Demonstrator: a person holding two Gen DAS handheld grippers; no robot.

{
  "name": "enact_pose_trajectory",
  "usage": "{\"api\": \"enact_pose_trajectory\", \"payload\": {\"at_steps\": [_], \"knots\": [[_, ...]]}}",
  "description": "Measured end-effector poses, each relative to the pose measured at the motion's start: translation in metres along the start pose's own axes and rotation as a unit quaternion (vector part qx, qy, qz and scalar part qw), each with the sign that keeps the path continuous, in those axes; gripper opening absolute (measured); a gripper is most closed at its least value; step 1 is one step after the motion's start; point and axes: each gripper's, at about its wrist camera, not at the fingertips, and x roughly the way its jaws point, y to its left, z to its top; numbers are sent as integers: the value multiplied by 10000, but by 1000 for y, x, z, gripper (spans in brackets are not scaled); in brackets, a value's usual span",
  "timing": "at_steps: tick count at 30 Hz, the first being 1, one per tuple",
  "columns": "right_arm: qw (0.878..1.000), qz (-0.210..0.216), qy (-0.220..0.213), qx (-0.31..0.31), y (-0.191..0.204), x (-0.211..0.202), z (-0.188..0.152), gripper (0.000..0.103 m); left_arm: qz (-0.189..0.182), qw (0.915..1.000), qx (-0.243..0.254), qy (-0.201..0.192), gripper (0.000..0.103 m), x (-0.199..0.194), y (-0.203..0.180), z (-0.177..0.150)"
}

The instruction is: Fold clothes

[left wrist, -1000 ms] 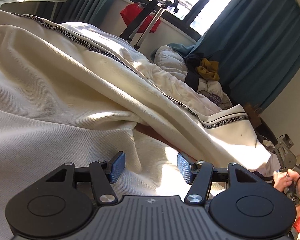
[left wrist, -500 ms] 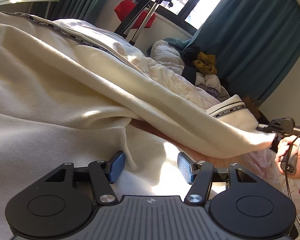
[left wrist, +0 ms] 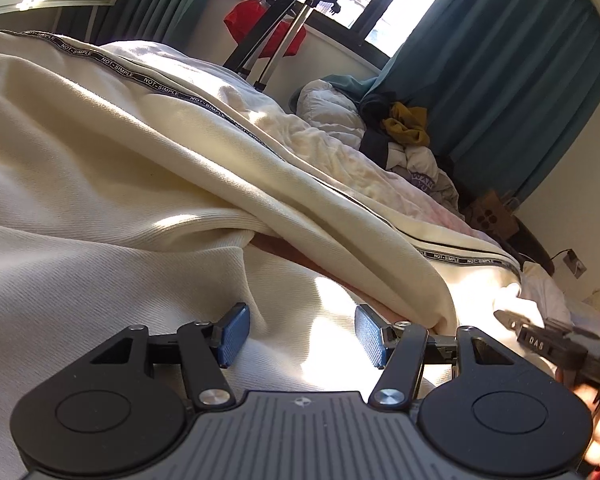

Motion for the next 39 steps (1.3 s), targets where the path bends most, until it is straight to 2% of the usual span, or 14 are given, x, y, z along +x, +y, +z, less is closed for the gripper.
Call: {"api": "enact_pose_trajectory", "payload": {"at_steps": [5,6,7,8,10,11,15,17,20,21,25,28,39], "knots": [[9946,-85,-11,1030,-3,-17,-17,21,16,10000,70,-36,61,-2,-2,-4],[9912,-55,14,1325,-9,-20,-14,26,15,9999,92,-41,61,-3,-2,-5],[9846,43,16,1750,-18,-25,-12,35,15,9999,112,-44,61,-3,-2,-6],[9723,238,-70,2326,-29,-32,-12,41,4,9999,111,-45,61,-4,-3,-7],[9376,680,-294,3398,-50,-47,-16,66,-21,9999,100,-46,61,-6,-3,-8],[9196,902,-430,3800,-57,-55,-22,69,-27,9999,89,-47,61,-6,-4,-8],[8820,851,-701,4582,-83,-61,-33,69,-16,9999,81,-69,61,-9,-6,-11],[8547,708,-743,5089,-103,-52,-47,69,6,9999,100,-92,61,-9,-8,-12],[8086,445,-562,5840,-130,-36,-72,69,70,9997,195,-86,62,-7,-11,-15],[7979,398,-464,5997,-136,-32,-78,69,92,9997,231,-82,62,-6,-12,-16],[7655,383,-180,6421,-145,-28,-94,67,178,9991,373,-66,62,-3,-16,-19],[7630,382,44,6452,-145,-29,-90,68,209,9989,422,-66,62,-2,-16,-20],[6664,906,596,7377,-145,-14,-110,70,256,9983,514,-79,63,-2,-18,-22]]}}
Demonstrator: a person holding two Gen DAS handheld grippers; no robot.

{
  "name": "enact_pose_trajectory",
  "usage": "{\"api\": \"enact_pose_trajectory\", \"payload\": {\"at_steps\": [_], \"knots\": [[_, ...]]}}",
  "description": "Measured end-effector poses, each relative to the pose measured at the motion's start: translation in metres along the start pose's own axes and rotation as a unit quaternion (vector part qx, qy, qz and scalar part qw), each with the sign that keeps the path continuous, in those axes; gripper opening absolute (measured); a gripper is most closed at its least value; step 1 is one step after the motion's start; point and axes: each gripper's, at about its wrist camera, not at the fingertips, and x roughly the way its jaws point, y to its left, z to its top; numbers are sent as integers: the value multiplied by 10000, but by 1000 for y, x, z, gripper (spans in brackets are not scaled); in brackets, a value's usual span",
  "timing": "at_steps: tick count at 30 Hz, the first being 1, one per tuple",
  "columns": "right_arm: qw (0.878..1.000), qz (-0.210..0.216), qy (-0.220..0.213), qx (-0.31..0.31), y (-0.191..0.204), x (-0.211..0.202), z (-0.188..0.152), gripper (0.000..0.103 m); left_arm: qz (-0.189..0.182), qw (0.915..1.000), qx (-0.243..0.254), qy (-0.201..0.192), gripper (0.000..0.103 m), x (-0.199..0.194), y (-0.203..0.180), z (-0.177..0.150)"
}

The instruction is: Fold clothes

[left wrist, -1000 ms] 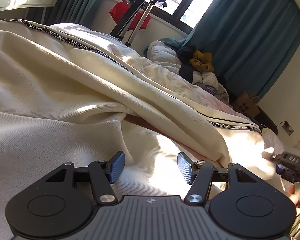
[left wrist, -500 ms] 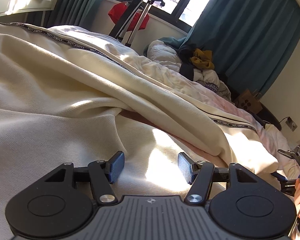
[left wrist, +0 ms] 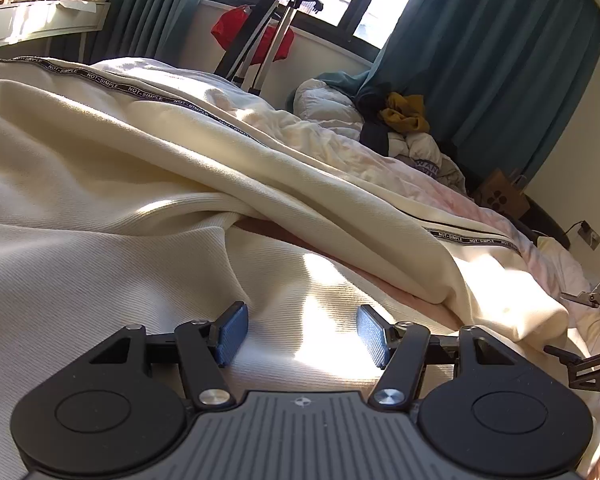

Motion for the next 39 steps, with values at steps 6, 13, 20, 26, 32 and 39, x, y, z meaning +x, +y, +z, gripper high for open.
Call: {"api": "enact_pose_trajectory", "payload": {"at_steps": [6,13,20,26,32,39], "knots": [[9905,483,-112,1280,-31,14,15,70,23,10000,53,-38,64,1,-2,-3],[9987,46,-287,419,-3,25,26,31,-84,9998,112,-144,65,1,-8,-2],[9863,-203,-934,-1347,112,26,58,7,-476,9982,59,-360,64,-6,-7,3],[9348,1283,-1523,-2941,221,-3,50,7,-743,9951,-281,-587,64,-16,0,7],[9252,1037,-1839,-3152,152,-15,74,6,-853,9935,-485,-578,64,-18,5,8],[9613,-212,-1491,-2309,42,-2,108,6,-814,9939,-522,-539,65,-17,4,6]]}}
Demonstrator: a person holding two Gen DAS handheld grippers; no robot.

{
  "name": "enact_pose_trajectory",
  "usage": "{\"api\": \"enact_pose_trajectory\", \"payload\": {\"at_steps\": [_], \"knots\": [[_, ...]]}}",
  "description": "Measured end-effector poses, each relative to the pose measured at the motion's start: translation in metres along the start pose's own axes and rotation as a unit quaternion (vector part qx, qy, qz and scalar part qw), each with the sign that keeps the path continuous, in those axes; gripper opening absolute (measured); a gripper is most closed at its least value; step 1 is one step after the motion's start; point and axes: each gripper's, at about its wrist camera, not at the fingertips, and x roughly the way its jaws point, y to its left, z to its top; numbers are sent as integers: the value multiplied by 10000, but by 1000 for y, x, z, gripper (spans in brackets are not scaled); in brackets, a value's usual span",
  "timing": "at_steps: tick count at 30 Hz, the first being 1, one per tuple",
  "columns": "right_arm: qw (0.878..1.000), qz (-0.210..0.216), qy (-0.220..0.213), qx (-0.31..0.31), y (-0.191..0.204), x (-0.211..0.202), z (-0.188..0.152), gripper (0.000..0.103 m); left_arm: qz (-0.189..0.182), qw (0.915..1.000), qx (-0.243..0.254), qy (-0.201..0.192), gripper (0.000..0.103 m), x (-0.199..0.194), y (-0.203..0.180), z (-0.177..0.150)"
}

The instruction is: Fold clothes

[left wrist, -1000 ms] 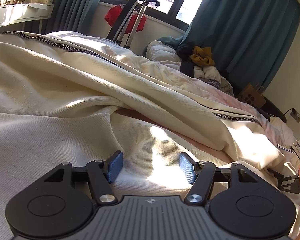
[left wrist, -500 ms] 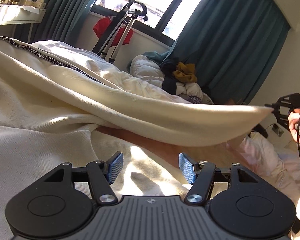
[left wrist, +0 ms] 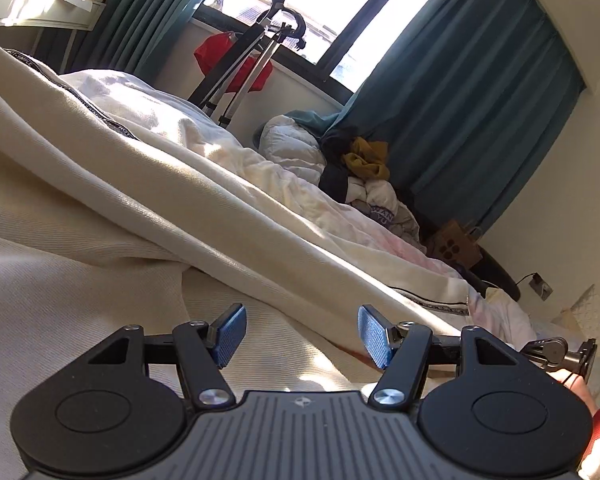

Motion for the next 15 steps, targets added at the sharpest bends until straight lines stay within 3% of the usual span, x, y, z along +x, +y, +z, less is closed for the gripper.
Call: {"api": "enact_pose_trajectory", "payload": {"at_steps": [1,4,8,13,15], "knots": [[9999,-93,58,11,-6,1,-1,6,27,10000,11,15,65,1,0,0],[9979,256,-288,-514,31,-15,9,6,68,10000,16,71,65,5,3,0],[9949,245,-581,-783,39,-33,10,6,164,9998,28,137,65,9,4,2],[9948,-352,-364,-889,-4,-25,-12,6,378,9989,96,248,65,13,7,4],[9963,-503,-256,-645,-16,-20,-20,6,463,9984,124,293,65,15,8,4]]}}
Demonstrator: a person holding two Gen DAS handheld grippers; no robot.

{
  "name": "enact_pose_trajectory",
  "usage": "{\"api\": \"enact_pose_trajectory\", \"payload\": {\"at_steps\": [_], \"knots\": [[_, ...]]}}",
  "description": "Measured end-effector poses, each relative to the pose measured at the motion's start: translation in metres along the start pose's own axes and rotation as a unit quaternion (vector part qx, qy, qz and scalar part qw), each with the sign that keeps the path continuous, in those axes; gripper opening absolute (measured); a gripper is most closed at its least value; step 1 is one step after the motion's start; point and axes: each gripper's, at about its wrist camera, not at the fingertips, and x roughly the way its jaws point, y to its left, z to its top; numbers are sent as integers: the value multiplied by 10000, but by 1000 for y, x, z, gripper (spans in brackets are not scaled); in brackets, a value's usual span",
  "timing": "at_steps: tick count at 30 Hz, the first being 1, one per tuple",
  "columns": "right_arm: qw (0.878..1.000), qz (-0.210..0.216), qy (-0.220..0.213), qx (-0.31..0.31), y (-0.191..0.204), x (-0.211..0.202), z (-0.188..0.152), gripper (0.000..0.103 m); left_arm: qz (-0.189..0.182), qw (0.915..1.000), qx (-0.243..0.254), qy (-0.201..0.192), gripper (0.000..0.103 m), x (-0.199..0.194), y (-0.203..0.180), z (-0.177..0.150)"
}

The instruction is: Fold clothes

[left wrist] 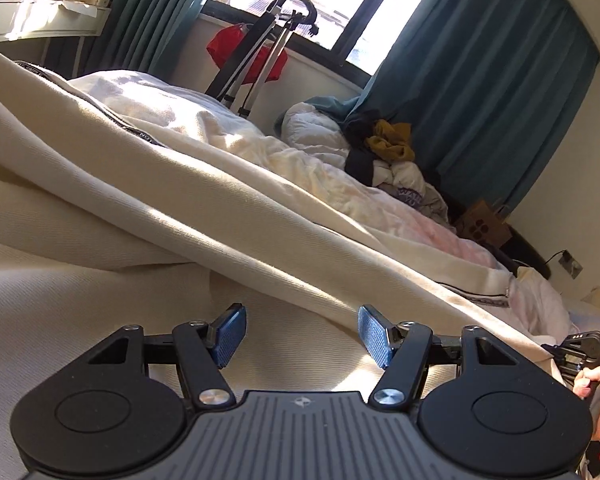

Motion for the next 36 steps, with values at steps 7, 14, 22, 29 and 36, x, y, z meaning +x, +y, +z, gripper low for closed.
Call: {"api": "enact_pose_trajectory", "payload": {"at_steps": [7,14,22,29,36], "knots": [[9976,-547,15,-421,14,-13,-12,19,344,9988,303,-161,67,-2,-6,4],[9961,-688,-166,-525,25,-77,-18,30,440,9976,525,-139,70,-15,-18,5],[9979,-507,97,-389,22,-146,-42,31,337,9981,498,-141,78,-38,-23,5],[9967,-543,385,471,-8,-173,-51,67,523,9986,60,-31,82,-72,-11,7],[9856,-804,565,1374,-43,-175,-53,72,1068,9888,-997,-302,82,-140,26,30]]}}
